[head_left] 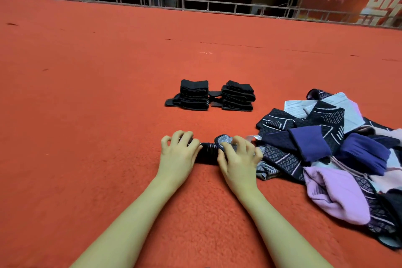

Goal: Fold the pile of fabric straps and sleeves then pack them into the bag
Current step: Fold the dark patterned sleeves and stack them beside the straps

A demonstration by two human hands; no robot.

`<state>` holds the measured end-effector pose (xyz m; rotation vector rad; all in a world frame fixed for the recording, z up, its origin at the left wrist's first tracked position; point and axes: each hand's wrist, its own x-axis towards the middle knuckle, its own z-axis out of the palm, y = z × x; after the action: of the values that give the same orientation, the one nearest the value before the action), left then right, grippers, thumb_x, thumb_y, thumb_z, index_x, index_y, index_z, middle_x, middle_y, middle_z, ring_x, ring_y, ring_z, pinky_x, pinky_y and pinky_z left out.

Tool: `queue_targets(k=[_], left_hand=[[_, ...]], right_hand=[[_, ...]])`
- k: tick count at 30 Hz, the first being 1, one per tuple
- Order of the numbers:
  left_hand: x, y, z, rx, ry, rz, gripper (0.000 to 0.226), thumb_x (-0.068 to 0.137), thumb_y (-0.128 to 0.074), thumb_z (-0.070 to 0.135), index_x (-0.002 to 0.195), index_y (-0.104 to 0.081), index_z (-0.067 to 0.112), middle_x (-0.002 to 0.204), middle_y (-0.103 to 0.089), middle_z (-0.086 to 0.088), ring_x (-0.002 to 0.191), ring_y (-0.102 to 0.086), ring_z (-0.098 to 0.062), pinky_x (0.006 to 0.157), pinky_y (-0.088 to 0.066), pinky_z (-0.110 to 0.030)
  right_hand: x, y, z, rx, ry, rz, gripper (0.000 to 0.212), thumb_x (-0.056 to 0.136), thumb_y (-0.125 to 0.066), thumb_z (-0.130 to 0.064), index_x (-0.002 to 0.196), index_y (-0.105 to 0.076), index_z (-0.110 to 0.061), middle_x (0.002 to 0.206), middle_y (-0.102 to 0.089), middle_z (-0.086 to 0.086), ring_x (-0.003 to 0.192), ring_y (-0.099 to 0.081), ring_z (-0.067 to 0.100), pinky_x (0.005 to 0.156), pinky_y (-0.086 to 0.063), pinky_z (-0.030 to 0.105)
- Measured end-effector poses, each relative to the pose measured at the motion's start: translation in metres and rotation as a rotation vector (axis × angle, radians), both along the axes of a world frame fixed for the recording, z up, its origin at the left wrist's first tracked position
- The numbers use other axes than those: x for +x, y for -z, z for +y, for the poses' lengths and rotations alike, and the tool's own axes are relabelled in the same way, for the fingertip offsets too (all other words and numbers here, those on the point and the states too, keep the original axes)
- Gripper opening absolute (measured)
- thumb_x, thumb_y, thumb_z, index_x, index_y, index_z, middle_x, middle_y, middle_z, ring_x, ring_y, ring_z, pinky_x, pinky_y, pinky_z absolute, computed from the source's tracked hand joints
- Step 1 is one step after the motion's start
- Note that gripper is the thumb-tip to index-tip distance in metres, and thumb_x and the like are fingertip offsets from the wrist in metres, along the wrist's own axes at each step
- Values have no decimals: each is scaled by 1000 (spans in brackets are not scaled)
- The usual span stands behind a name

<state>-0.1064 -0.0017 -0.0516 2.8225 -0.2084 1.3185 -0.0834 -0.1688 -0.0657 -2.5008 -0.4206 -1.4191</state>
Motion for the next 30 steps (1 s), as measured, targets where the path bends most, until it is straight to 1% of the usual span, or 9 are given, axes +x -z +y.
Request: queue_targets(k=[4, 8, 13, 16, 20, 23, 26, 28, 30], left_hand=[[-11, 13, 1, -26, -2, 37, 26, 88, -43, 34, 81, -65, 20, 97, -66, 3, 94, -55, -20, 77, -28, -38], [-14, 21, -3, -49, 1, 66, 27, 88, -42, 33, 83, -65, 20, 99, -66, 4, 94, -53, -17, 77, -27, -36], [-13, 14, -21, -22, 56, 97, 38, 88, -42, 40, 109, -69, 23, 104, -68, 8, 96, -60, -15, 79, -29, -35], [-8, 18, -25, -54, 74, 134, 34, 87, -43, 39, 97, -73, 26, 98, -70, 10, 95, -62, -17, 79, -29, -34], [-5, 18, -23, -145, 113, 167, 32, 87, -44, 34, 83, -74, 21, 91, -73, 7, 95, -68, -19, 85, -29, -35], [-6, 17, -24, -203, 81, 178, 32, 89, -43, 29, 83, -72, 16, 87, -72, 5, 94, -69, -21, 89, -29, -36], [-8, 15, -20, -241, 55, 166, 30, 90, -42, 27, 84, -69, 16, 89, -72, 5, 94, -69, -21, 88, -28, -35], [-7, 12, -15, -226, 53, 132, 29, 91, -42, 26, 84, -68, 16, 91, -71, 4, 93, -69, -20, 87, -29, -35], [-5, 9, -8, -187, 56, 82, 28, 91, -43, 25, 84, -69, 14, 93, -71, 2, 89, -69, -19, 86, -30, -34]], right_hand=[[-4, 0, 0, -4, 0, -22, 26, 81, -49, -29, 87, -71, -17, 102, -43, 0, 91, -41, 24, 80, -25, 37], [-3, 1, -1, -27, -13, 20, 27, 80, -47, -22, 94, -70, -17, 94, -60, 1, 89, -44, 23, 80, -26, 37], [-2, 2, -4, -30, -31, 50, 19, 86, -50, -26, 93, -68, -21, 97, -63, -1, 95, -48, 22, 83, -25, 38], [-2, 4, -3, -23, -22, 53, 19, 85, -51, -29, 86, -67, -20, 102, -61, 2, 97, -44, 23, 84, -25, 37], [-1, 2, -3, 41, -2, 45, 20, 85, -50, -27, 84, -69, -19, 92, -59, 2, 87, -42, 22, 79, -26, 36], [-2, -1, -7, 121, 41, 48, 21, 89, -48, -25, 88, -67, -17, 94, -63, 0, 87, -46, 18, 80, -25, 36], [-3, -5, -13, 265, 74, 82, 22, 92, -46, -23, 89, -66, -15, 99, -64, 0, 85, -48, 15, 79, -23, 35], [-2, -9, -19, 345, 79, 110, 23, 92, -45, -23, 89, -66, -14, 100, -62, 1, 86, -48, 15, 79, -22, 34], [0, -12, -23, 342, 100, 104, 23, 91, -45, -23, 89, -66, -13, 99, -61, 3, 86, -45, 17, 79, -21, 35]])
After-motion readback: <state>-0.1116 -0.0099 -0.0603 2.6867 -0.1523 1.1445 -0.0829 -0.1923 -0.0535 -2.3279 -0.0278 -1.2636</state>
